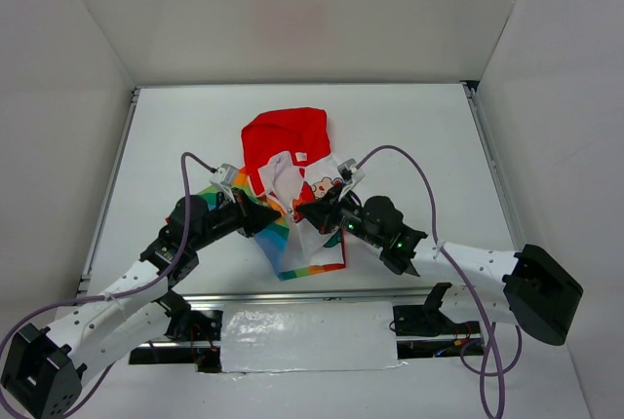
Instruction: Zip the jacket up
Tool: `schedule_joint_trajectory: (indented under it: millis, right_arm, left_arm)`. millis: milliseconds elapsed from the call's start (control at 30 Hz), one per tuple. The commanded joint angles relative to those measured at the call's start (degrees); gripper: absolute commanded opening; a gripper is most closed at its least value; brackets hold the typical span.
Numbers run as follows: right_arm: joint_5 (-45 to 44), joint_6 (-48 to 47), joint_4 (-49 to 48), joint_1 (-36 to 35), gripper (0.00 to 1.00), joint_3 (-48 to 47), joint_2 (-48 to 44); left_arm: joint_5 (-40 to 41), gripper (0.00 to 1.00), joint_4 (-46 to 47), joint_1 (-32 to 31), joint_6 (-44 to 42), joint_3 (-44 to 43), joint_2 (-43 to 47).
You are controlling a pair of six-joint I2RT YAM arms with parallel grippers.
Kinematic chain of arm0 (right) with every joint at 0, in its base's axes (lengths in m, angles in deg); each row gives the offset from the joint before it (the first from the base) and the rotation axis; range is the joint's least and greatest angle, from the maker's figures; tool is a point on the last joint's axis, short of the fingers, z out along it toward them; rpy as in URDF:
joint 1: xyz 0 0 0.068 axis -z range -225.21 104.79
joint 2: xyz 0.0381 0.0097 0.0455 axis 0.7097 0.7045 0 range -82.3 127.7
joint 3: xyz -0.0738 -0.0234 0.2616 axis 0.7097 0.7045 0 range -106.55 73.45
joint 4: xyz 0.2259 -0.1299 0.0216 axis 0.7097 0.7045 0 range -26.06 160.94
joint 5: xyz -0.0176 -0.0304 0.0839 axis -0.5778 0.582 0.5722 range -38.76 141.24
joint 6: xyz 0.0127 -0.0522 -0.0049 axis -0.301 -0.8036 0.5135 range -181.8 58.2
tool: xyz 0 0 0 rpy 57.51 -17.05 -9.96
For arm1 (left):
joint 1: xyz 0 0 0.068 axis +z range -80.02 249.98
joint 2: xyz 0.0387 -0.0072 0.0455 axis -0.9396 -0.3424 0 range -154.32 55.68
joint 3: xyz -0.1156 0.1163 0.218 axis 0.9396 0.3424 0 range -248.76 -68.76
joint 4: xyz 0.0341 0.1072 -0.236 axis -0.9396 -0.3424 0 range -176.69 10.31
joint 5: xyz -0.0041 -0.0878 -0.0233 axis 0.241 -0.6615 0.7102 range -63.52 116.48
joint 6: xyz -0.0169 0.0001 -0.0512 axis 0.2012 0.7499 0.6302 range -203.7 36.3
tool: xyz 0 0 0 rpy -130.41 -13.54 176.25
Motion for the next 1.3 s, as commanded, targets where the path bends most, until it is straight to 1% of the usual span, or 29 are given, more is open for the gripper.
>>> schedule_joint_trajectory:
  millis: [0,333,633,767,900,1133,1267]
  right_arm:
    - [-0.8,-0.3,0.0,0.1,0.0,-3.7,0.3]
    - [-1.2,-1.7,3.8,-0.5,0.0,-4.7,0.3]
    - [-2.4,-2.8,7.5,-1.4,0.0,-6.4,0.8]
    - [-2.6,-3.0,8.6,-1.7,0.0,-7.4,1.4]
    - [-0.3,-4.5,9.5,-1.6,0.0,-7.9,1.5]
    - [1.1,-7.4,15.1,-1.6,0.0,-9.6,0.8]
    - [0.7,-7.2,16.9,-1.7,0.0,-10.5,1.1]
  left_arm:
    - [-1.2,0.0,3.9,-0.2,0.7,0.3,0.1]
    - [-1.5,0.0,3.1,-0.2,-0.8,0.0,0.0]
    - [-1.1,0.0,0.4,-0.2,-3.4,-0.7,-0.7]
    - [-2.5,0.0,0.9,-0.2,-4.1,-0.6,-0.9]
    - [-4.3,0.0,1.1,-0.2,-5.4,-0.8,-1.6]
    - [-8.2,0.0,1.1,-0.2,-9.1,-0.5,-2.3]
    - [-11.1,0.0,2.3,-0.2,-10.4,0.3,-2.9]
